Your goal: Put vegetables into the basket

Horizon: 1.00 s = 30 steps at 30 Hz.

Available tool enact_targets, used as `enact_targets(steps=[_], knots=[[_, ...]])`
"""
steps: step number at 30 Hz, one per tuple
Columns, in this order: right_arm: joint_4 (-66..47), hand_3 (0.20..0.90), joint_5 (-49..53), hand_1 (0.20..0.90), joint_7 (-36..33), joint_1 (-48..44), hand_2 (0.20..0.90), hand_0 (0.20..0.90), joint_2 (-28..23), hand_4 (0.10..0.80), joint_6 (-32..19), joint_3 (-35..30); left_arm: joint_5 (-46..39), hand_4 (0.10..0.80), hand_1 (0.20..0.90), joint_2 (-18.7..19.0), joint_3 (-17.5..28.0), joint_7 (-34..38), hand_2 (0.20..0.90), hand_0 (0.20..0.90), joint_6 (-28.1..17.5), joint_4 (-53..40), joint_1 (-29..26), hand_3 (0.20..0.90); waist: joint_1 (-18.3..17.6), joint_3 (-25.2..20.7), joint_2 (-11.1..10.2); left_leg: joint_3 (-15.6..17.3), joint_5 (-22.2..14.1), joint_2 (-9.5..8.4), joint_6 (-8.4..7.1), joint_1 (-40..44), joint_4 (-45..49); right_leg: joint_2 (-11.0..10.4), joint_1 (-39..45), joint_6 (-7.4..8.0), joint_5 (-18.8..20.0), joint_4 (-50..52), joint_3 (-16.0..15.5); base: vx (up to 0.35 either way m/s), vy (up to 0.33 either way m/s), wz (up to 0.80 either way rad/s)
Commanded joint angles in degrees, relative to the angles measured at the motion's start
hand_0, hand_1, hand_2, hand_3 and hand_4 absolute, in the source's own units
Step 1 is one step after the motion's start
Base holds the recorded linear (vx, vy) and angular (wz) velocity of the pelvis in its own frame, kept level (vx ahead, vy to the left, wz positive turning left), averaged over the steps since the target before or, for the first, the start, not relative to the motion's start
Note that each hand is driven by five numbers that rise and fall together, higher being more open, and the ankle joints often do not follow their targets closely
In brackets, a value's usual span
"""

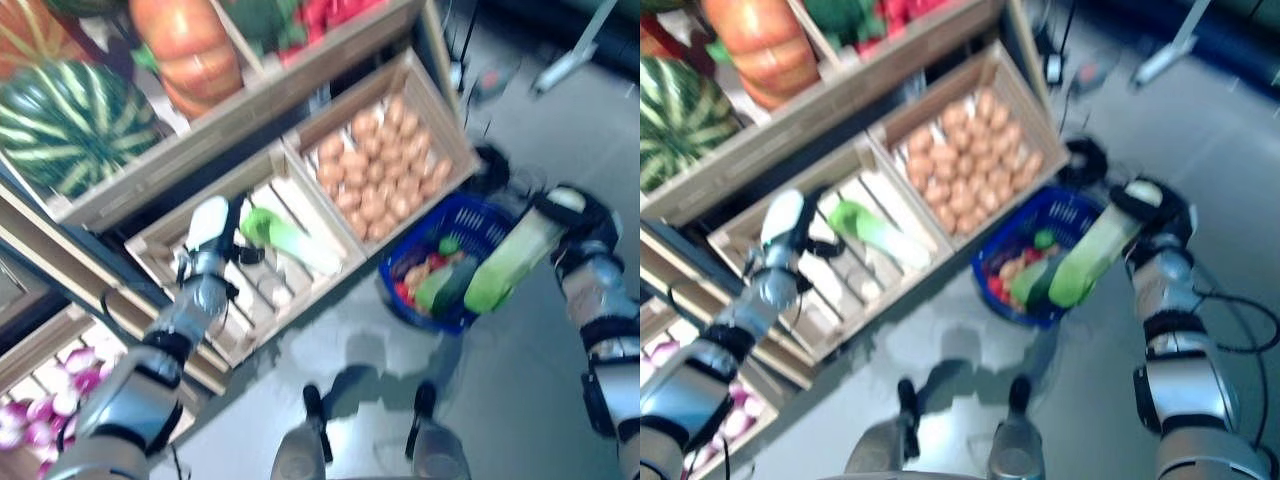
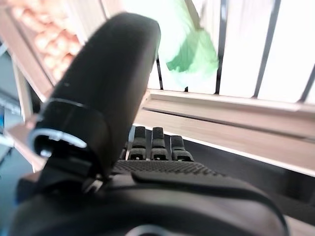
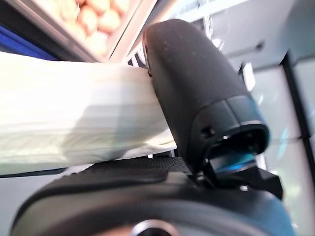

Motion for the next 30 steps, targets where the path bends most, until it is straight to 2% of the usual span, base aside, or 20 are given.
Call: enact_targets(steps=[1, 4, 5, 6, 8, 12, 20, 21, 22, 23, 26, 30], knots=[[-4.1, 0.3, 2.7, 0.3, -4.0, -7.9, 0.3, 0.3, -2.5, 0.4, -11.5, 1.2, 1.1, 0.8, 0.9, 6.5, 0.3, 8.6, 0.9, 0.9, -0.9, -1.6, -8.7, 0.9, 0.1, -0.7, -1.8, -2.8, -7.5, 0.74, -3.07, -5.3, 11.7, -2.2, -5.4, -2.55, -6.1, 12.0, 1.4, -0.134, 0.057, 0.08], [-2.6, 0.3, 1.4, 0.3, -7.7, -12.3, 0.3, 0.3, -2.6, 0.4, -13.0, 2.8, 3.8, 0.8, 0.9, 8.0, -2.2, 10.4, 0.9, 0.9, 1.1, -1.9, -13.8, 0.9, 0.5, 1.0, -1.3, -3.3, -10.3, 0.46, -2.41, -12.9, 18.9, -3.8, -13.6, -3.02, -9.2, 20.8, 2.6, -0.142, 0.03, 0.14], [-2.4, 0.3, 1.4, 0.3, -8.8, -13.6, 0.3, 0.3, -2.7, 0.4, -13.6, 3.4, 4.8, 0.8, 0.9, 8.4, -3.1, 11.5, 0.9, 0.9, 1.6, -2.5, -15.2, 0.9, 0.7, 1.8, -1.1, -3.8, -12.3, 0.59, -2.55, -14.8, 21.6, -4.4, -15.7, -2.58, -11.3, 24.5, 3.5, -0.119, 0.002, 0.13], [-2.3, 0.3, 1.3, 0.3, -9.0, -13.9, 0.3, 0.3, -2.8, 0.4, -13.7, 3.4, 5.6, 0.8, 0.9, 8.6, -3.4, 11.7, 0.9, 0.9, 1.8, -2.6, -15.7, 0.9, 0.7, 2.2, -1.1, -3.5, -11.4, 0.7, -2.07, -16.1, 22.1, -4.8, -17.0, -3.14, -10.5, 25.2, 3.2, -0.049, 0.0, 0.1], [-1.9, 0.3, 1.1, 0.3, -9.5, -15.7, 0.3, 0.3, -3.2, 0.4, -13.5, 4.4, 8.0, 0.8, 0.9, 9.8, -5.6, 13.0, 0.9, 0.9, 2.3, -3.1, -18.0, 0.9, 0.8, 3.1, -0.5, -3.8, -13.9, 1.24, -2.48, -19.2, 25.7, -5.5, -20.4, -2.71, -13.4, 30.3, 4.4, -0.055, 0.015, 0.12], [-1.2, 0.3, 1.1, 0.3, -8.7, -19.2, 0.3, 0.3, -3.6, 0.4, -14.1, 6.7, 8.8, 0.8, 0.9, 10.7, -8.2, 17.3, 0.9, 0.9, 3.3, -3.6, -21.0, 0.9, 0.8, 4.3, 0.3, -4.1, -15.4, 2.24, -2.47, -23.9, 30.2, -5.9, -25.4, -3.17, -15.3, 35.8, 6.0, -0.072, 0.012, 0.05], [-0.6, 0.3, 4.8, 0.3, -3.4, -23.7, 0.3, 0.3, -3.8, 0.4, -17.4, 9.1, 12.2, 0.8, 0.9, 11.5, -11.8, 18.3, 0.9, 0.9, 6.0, -4.0, -25.4, 0.9, 1.0, 4.8, 0.8, -5.2, -16.8, 3.44, -3.04, -30.0, 35.1, -5.9, -31.2, -3.32, -17.0, 40.9, 6.9, -0.015, -0.003, 0.01], [-1.2, 0.498, 4.3, 0.498, -3.0, -24.4, 0.498, 0.498, -3.6, 0.532, -16.9, 9.8, 12.6, 0.8, 0.9, 11.8, -13.1, 17.6, 0.9, 0.9, 6.5, -3.9, -26.4, 0.9, 0.9, 4.8, 0.8, -5.2, -16.8, 3.61, -3.11, -30.6, 35.6, -5.9, -31.8, -3.26, -17.0, 41.3, 7.0, 0.0, 0.0, 0.0], [-1.3, 0.752, 4.1, 0.752, -3.2, -24.6, 0.752, 0.752, -3.6, 0.701, -16.7, 10.0, 12.9, 0.8, 0.9, 11.9, -13.5, 17.4, 0.9, 0.9, 6.8, -3.9, -26.7, 0.9, 0.9, 4.8, 0.8, -5.3, -16.8, 3.62, -3.15, -30.7, 35.7, -5.8, -31.9, -3.25, -17.0, 41.3, 7.0, 0.0, 0.0, 0.0], [-1.6, 0.9, 4.5, 0.9, -3.0, -25.2, 0.9, 0.9, -3.8, 0.8, -15.8, 10.8, 13.7, 0.8, 0.9, 12.2, -14.4, 17.0, 0.9, 0.9, 6.9, -3.9, -27.2, 0.9, 0.9, 4.8, 0.7, -5.3, -16.8, 3.7, -3.22, -30.9, 35.9, -5.7, -32.0, -3.22, -16.9, 41.3, 7.1, 0.0, 0.0, 0.0], [-1.0, 0.9, 7.3, 0.9, 1.4, -26.7, 0.9, 0.9, -3.6, 0.8, -12.4, 12.4, 15.5, 0.8, 0.9, 13.1, -17.2, 15.8, 0.9, 0.9, 6.6, -3.2, -29.2, 0.9, 0.9, 4.8, 0.6, -5.3, -17.0, 4.11, -3.28, -31.5, 36.8, -5.7, -32.6, -3.26, -16.9, 41.7, 7.2, 0.0, 0.0, 0.0], [-2.2, 0.9, 8.3, 0.9, 5.3, -26.9, 0.9, 0.9, -2.9, 0.8, -11.6, 14.0, 17.0, 0.8, 0.9, 13.6, -20.7, 13.7, 0.9, 0.9, 7.9, -3.4, -31.1, 0.9, 0.6, 4.8, 0.3, -5.2, -17.3, 4.66, -3.34, -31.4, 37.8, -5.6, -32.7, -3.17, -16.8, 42.3, 7.5, 0.037, 0.027, -0.04]])
